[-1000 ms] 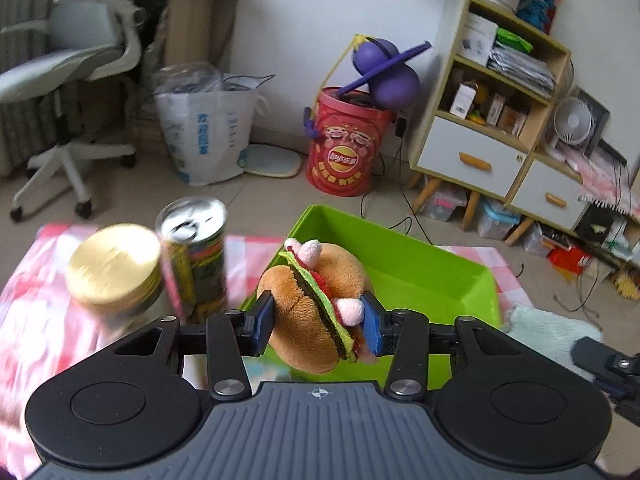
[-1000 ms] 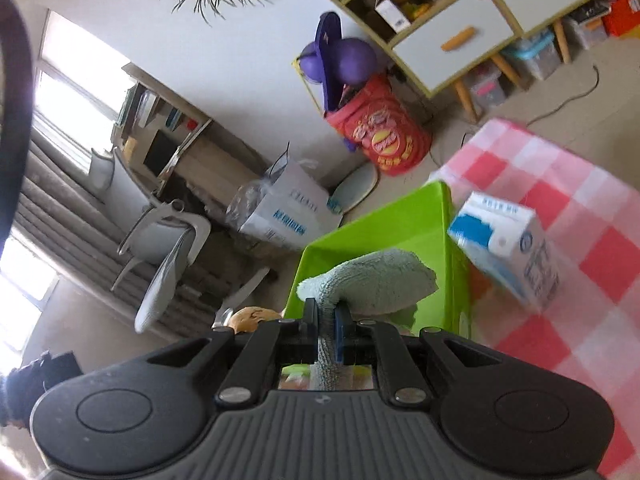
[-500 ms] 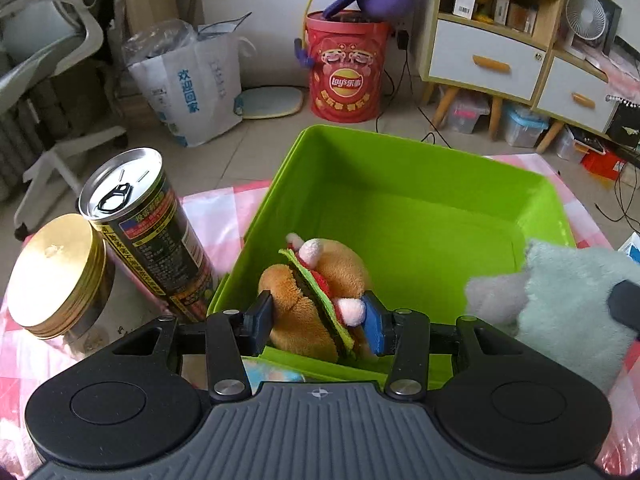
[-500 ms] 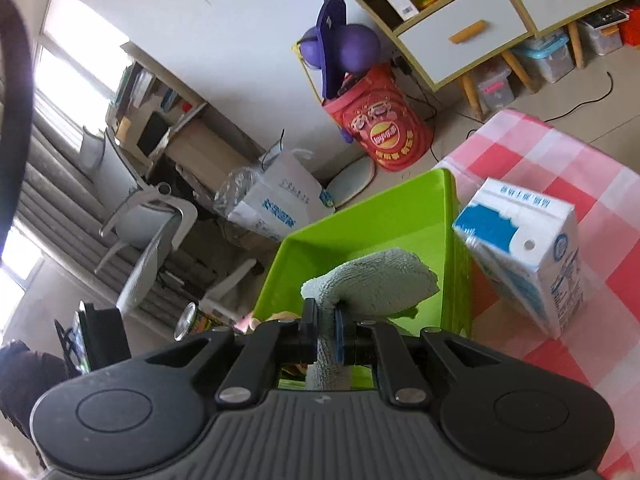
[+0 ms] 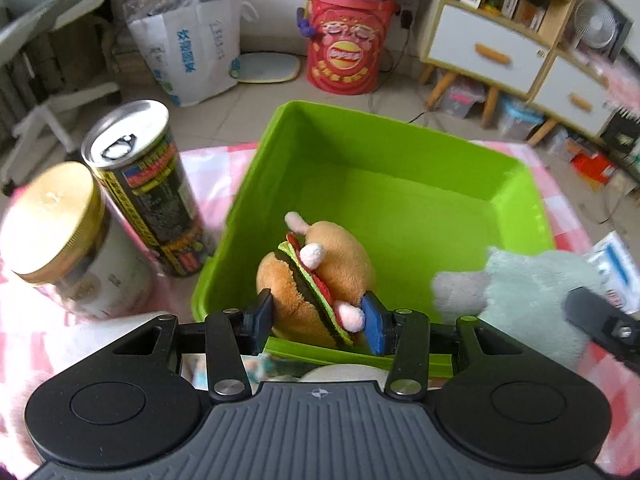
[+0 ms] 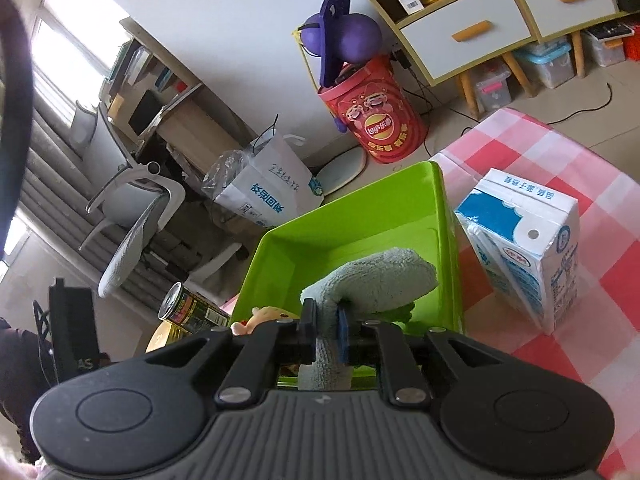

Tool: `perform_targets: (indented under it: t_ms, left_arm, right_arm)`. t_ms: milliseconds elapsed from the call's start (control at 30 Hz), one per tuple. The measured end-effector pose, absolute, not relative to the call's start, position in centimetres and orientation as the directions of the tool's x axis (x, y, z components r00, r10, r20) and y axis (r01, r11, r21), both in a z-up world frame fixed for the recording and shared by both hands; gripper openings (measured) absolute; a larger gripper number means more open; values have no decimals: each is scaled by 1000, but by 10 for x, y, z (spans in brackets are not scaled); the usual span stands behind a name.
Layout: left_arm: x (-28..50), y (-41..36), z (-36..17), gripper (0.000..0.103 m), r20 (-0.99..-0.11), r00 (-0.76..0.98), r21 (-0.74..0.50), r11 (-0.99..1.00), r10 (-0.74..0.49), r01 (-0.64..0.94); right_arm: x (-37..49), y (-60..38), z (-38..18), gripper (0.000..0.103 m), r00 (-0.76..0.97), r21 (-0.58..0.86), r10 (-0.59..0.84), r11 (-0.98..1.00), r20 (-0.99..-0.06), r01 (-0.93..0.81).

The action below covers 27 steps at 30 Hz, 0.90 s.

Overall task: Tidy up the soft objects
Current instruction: 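Carry the green towel with the right tool over the green bin while the left tool carries the hamburger, then open the left tool to drop the hamburger in the bin while the right tool releases the towel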

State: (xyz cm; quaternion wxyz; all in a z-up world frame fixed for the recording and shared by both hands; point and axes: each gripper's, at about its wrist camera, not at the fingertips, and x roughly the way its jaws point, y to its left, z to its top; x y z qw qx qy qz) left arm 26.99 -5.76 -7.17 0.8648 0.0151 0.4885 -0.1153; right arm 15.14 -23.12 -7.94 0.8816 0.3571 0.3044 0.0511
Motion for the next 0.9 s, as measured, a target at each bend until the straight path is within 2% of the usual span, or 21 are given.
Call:
perform_targets:
  t_ms: [100,167,233,333,500,633,767,800,900]
  left_arm:
    - [264,-57,-69,62,-809,555,-75,971,-193,228]
    - [256,-60,-65,64,-767,613,-40,968,-189,248]
    - [252,-63,-61,71,-752,629,-31,964,-196,264]
    - [244,-67,-53,78,-739,644,-23,964,-196,267]
    - [225,-68,-46,87,-743,639,-8,957,-200,289]
    - [207,-60,-39,93,-734,654,9,960,-183,279]
    - [190,-48,-31,98,-726,667,7,968,-169,253]
    - [186,-45,-29,98,-725,669,3,970,-165,243]
    - [172,-35,-24,98,-730,665,-3,974,-158,228]
  right_arm:
    - [151,-232,-77,1,811,659,302,740,-500,131]
    - [150,-232,-75,10,813,661,300,739,-499,132]
    - [148,-236,-73,23,818,687,315,715,-481,129]
    - [144,-238,-67,29,826,696,315,707,-468,124]
    - [135,-242,-56,38,823,673,299,728,-482,130]
    - [122,-245,-43,54,825,656,293,745,-483,120]
    - [108,-247,-32,60,827,617,274,780,-491,108]
    - [106,-247,-30,65,828,608,264,786,-494,112]
    - [98,-247,-27,65,822,581,254,806,-510,112]
